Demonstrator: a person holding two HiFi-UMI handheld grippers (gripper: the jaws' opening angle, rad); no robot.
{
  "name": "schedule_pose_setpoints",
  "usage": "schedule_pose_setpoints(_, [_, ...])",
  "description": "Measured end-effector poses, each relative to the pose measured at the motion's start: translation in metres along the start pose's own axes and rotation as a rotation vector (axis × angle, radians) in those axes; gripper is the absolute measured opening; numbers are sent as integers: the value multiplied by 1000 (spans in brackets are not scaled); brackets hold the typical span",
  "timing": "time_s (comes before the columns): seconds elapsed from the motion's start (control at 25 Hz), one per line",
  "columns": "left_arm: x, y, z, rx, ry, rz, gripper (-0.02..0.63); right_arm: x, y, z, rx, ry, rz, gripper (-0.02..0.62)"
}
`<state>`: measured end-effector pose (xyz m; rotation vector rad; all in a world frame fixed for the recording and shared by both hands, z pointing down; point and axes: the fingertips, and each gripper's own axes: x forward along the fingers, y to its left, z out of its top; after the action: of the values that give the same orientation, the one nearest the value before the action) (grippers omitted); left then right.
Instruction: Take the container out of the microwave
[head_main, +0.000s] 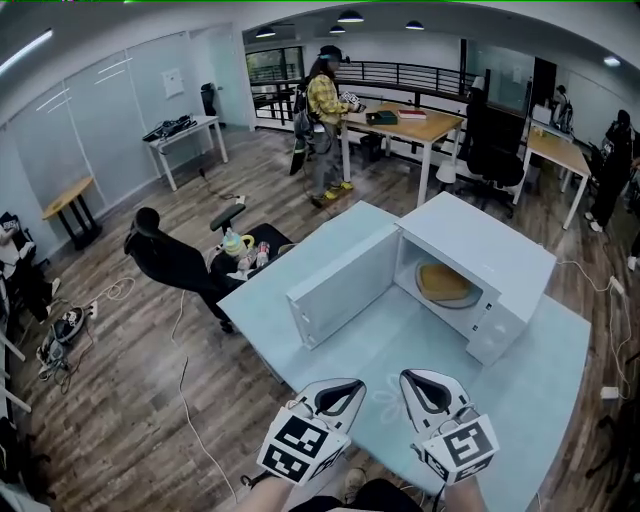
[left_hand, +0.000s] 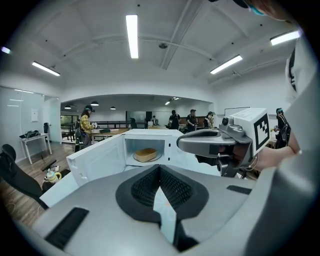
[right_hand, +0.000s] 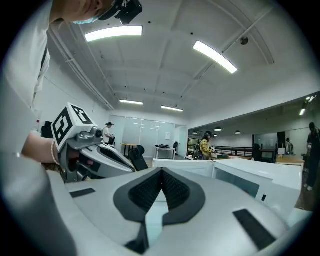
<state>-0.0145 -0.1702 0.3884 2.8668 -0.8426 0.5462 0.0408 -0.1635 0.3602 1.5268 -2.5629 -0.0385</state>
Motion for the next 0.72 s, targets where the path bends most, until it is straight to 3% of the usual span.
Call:
schedule_pose_setpoints(0.24, [55,2,11,8,10,-52,11,5,-43,-20,19,42,-40,3])
schedule_pose_setpoints(0.44, [95,-14,17,31,32,-150,11,5,-59,-33,-2,96,-19,3])
schedule_pose_setpoints(0.72, [139,-2,20,32,49,-243,11,17,-102,-49,-2,158,-145,3])
